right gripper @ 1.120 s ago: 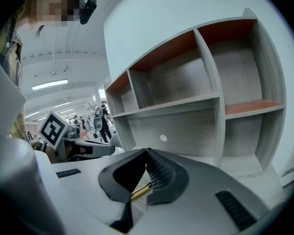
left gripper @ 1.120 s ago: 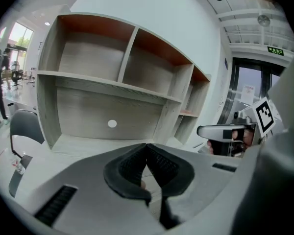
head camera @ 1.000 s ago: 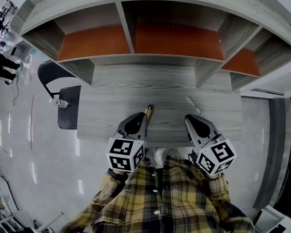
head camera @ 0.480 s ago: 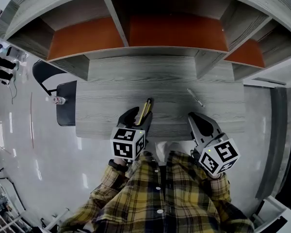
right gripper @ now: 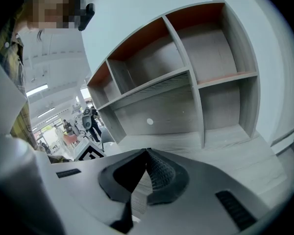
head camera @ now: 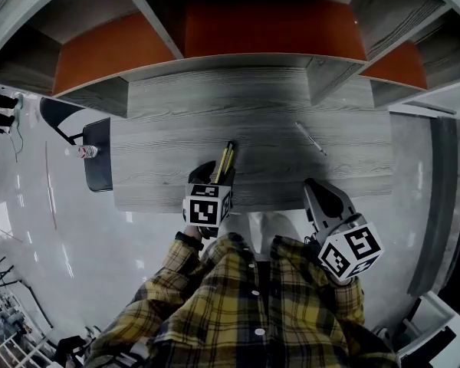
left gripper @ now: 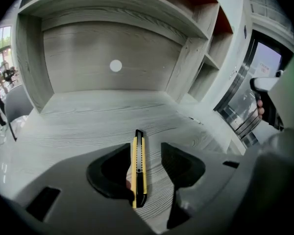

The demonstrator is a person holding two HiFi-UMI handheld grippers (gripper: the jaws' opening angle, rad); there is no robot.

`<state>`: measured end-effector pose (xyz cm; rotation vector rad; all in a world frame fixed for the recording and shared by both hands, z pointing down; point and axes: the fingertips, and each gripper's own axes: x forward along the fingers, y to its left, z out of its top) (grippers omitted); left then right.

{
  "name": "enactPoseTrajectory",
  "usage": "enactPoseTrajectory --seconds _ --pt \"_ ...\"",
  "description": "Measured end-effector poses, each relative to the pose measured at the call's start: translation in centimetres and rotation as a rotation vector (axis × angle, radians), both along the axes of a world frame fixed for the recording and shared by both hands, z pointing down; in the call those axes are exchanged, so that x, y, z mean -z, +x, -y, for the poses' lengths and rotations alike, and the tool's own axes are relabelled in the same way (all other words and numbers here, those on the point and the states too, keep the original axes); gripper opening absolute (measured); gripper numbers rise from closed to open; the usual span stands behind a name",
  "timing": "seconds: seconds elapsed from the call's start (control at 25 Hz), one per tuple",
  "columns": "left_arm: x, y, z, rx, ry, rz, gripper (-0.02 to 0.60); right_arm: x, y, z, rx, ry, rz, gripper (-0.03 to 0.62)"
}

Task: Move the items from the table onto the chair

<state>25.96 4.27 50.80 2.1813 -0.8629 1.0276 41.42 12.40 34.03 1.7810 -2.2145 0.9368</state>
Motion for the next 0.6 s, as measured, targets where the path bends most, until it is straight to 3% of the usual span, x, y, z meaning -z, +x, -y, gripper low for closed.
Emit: enactPoseTrajectory --seconds 0.32,0.6 --pt "-4.5 0.0 -0.6 -0.057 -0.059 0.103 0.193 -0.8 0.2 -0.6 -0.019 -0.021 0.021 0.018" --pt "-6.8 -0.7 -1.1 -0.027 -0.070 0.177 0.175 -0.9 0.6 -0.8 -0.025 -0.020 0.030 0.018"
